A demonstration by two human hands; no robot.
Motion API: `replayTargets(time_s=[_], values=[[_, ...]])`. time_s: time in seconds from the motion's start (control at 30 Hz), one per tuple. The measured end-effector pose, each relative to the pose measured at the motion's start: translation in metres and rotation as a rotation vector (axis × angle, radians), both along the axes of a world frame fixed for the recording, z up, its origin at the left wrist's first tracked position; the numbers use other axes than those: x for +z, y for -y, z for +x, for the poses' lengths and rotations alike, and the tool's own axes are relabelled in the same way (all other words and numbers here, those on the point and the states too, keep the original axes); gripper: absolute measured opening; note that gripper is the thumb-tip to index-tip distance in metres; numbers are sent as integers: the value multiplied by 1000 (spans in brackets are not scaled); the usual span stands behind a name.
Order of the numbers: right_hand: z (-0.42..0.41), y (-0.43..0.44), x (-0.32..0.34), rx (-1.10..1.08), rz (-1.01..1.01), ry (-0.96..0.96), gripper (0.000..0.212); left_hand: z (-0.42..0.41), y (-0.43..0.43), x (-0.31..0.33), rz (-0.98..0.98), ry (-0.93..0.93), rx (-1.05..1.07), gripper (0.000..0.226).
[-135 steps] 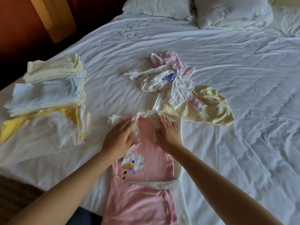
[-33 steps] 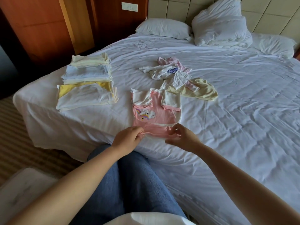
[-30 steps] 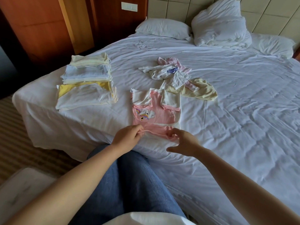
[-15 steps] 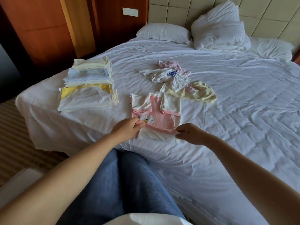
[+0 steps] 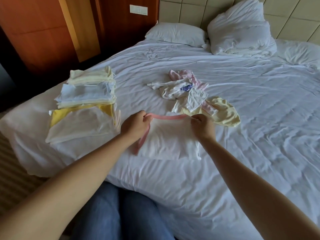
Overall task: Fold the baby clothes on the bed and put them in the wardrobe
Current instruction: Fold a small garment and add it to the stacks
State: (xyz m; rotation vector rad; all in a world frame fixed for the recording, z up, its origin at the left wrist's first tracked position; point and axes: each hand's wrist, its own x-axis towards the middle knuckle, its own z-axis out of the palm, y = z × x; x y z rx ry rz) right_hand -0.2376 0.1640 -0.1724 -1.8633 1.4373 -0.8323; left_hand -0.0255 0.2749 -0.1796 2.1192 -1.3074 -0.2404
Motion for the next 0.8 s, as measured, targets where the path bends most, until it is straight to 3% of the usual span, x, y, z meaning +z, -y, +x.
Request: replayTargets(time_s=[0.27,0.47,0.63,0.73,0.8], values=[[40,60,-47,-67,-198,-325,25,53,74,-33,67,430,-183,36],[39,76,-90,58,-367,-560,27,67,91,-90,54,458,-195,38],[38,78,-102,50,-410,-477,33,66,92,-96,-16,307,-132,33],[37,75,-93,44,-468,-420,34,64,90,-77,-65,394,-116,32],[38,68,-85,77,-499,-336,36,50,86,-62,-189,356,-120,22]])
